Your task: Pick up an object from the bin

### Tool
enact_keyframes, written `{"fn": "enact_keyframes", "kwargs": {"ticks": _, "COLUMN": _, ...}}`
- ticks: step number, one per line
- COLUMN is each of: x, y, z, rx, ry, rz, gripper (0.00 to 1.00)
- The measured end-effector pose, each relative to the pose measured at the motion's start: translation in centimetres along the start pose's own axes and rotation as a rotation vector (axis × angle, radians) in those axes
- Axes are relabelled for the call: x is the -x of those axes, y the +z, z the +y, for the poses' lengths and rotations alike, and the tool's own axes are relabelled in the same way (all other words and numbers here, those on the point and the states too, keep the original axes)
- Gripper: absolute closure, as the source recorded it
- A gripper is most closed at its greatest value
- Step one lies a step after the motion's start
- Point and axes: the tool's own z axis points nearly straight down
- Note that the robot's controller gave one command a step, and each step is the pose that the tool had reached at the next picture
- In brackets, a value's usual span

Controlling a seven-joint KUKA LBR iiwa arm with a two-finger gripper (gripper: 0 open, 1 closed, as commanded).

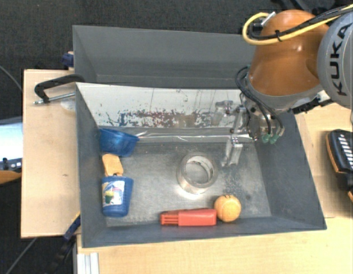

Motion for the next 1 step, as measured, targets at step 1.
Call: {"fn": "enact_keyframes", "kwargs": {"ticks": 1, "x": 0.55, "y": 4.03, "z": 1.85, "rx": 0.000, "ry": 0.024, "rz": -0.006, "gripper": 0.00}}
